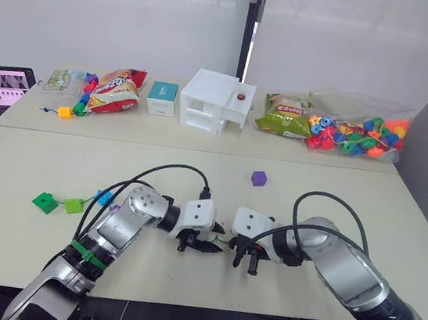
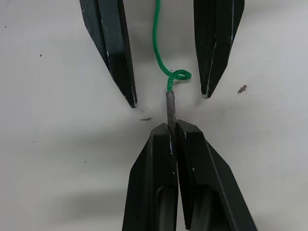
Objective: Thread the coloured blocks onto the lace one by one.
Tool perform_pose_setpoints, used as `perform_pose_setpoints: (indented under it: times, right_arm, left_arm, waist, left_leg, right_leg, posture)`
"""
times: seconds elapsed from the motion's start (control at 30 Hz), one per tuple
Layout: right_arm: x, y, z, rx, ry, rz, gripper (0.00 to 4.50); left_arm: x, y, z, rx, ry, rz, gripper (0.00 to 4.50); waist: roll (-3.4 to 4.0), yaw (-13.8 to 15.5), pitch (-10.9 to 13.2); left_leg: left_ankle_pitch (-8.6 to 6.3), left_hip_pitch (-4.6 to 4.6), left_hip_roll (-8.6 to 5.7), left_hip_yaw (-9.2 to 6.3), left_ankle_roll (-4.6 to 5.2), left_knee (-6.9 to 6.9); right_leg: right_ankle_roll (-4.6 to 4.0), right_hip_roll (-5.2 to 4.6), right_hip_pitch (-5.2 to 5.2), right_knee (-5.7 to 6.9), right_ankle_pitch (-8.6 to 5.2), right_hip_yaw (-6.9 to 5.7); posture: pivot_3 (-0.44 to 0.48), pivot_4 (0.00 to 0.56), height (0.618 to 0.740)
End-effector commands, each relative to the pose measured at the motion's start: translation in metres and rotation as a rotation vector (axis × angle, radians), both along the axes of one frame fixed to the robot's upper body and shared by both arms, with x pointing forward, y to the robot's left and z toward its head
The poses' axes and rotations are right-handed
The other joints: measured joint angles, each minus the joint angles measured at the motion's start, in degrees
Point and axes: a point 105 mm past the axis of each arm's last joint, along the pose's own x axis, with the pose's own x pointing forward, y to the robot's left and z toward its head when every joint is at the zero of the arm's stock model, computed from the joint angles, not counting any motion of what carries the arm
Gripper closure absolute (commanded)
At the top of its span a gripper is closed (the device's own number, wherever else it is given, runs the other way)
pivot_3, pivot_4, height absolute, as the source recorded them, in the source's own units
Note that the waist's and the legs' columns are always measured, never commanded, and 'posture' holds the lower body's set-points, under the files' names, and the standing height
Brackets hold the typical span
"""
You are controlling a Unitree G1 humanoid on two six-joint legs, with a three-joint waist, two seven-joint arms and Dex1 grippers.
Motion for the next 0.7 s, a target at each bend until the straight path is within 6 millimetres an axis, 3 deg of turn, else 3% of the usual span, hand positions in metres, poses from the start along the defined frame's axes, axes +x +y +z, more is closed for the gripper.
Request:
perform_pose_setpoints:
  times: [0.03,0.17,0.7]
  right_arm:
    - [-0.0017,0.0024,0.0113,0.014,-0.033,0.018,4.50]
    - [-0.0024,0.0022,0.0116,0.014,-0.033,0.018,4.50]
    - [-0.0053,0.0008,0.0088,0.004,-0.016,0.021,4.50]
  left_arm:
    - [0.0004,-0.0021,0.0045,-0.003,-0.026,-0.019,3.15]
    - [0.0004,-0.0015,0.0027,0.005,-0.025,-0.019,4.49]
    - [-0.0003,-0.0035,0.0075,-0.026,-0.009,-0.007,4.49]
  waist:
    - [0.00,-0.06,0.00]
    - [0.00,-0.01,0.00]
    - [0.00,-0.01,0.00]
  left_leg:
    - [0.00,0.00,0.00,0.00,0.00,0.00]
    - [0.00,0.00,0.00,0.00,0.00,0.00]
    - [0.00,0.00,0.00,0.00,0.00,0.00]
  right_leg:
    - [0.00,0.00,0.00,0.00,0.00,0.00]
    - [0.00,0.00,0.00,0.00,0.00,0.00]
    - [0.00,0.00,0.00,0.00,0.00,0.00]
  posture:
    - [0.000,0.150,0.740]
    - [0.000,0.150,0.740]
    - [0.000,0.150,0.740]
